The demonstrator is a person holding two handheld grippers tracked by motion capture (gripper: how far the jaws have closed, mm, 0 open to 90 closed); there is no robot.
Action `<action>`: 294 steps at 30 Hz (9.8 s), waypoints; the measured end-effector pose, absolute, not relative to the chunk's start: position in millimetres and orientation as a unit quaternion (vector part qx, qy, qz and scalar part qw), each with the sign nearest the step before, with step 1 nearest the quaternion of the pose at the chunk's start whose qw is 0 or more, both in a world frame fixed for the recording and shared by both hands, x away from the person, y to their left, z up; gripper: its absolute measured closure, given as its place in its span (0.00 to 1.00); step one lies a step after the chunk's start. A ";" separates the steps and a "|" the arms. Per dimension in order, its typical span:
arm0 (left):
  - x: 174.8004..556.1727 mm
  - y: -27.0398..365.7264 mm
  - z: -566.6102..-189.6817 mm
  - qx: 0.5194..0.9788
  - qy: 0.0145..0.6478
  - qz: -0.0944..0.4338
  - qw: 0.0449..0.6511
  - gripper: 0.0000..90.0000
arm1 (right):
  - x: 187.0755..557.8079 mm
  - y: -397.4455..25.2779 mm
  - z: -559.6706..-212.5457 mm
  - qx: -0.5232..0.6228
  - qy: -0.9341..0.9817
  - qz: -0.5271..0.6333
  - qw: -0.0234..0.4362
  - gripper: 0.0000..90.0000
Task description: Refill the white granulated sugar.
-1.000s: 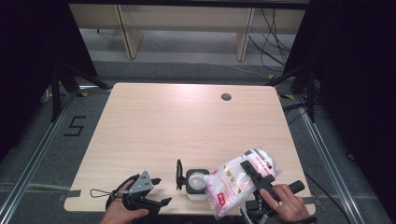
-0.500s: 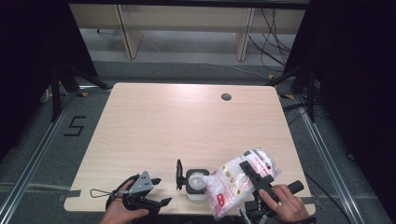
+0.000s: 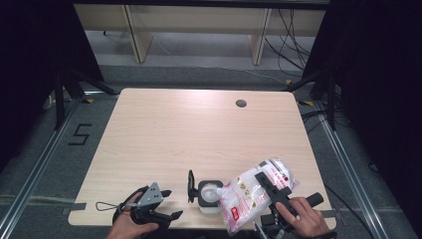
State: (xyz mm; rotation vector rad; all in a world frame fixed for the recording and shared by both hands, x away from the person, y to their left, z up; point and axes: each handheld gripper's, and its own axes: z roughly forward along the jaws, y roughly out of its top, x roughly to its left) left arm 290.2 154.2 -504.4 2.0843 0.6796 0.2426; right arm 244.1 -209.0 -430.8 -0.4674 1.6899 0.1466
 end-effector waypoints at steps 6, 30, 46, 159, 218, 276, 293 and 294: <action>289.0 154.9 -503.9 0.843 0.286 0.096 0.446 0.25 | 245.0 -208.9 -429.1 -0.216 0.733 0.062 0.642 0.59; 290.1 156.5 -503.2 0.849 0.273 0.101 0.442 0.25 | 246.0 -209.5 -433.2 -0.212 0.737 0.059 0.639 0.59; 289.0 155.7 -503.7 0.844 0.284 0.096 0.445 0.25 | 245.8 -209.6 -428.6 -0.214 0.728 0.077 0.647 0.60; 288.7 156.2 -504.2 0.845 0.283 0.100 0.442 0.25 | 247.2 -211.3 -427.5 -0.210 0.745 0.079 0.629 0.63; 288.5 156.3 -504.4 0.844 0.286 0.098 0.443 0.25 | 248.5 -215.1 -425.9 -0.188 0.752 0.112 0.621 0.65; 289.1 157.0 -504.2 0.847 0.283 0.101 0.438 0.25 | 248.6 -213.4 -426.3 -0.199 0.753 0.099 0.620 0.65; 289.6 157.5 -504.0 0.849 0.281 0.103 0.436 0.25 | 248.4 -213.0 -426.6 -0.199 0.753 0.097 0.619 0.66; 288.8 156.5 -504.3 0.845 0.285 0.099 0.442 0.25 | 248.6 -213.0 -426.8 -0.199 0.754 0.098 0.619 0.66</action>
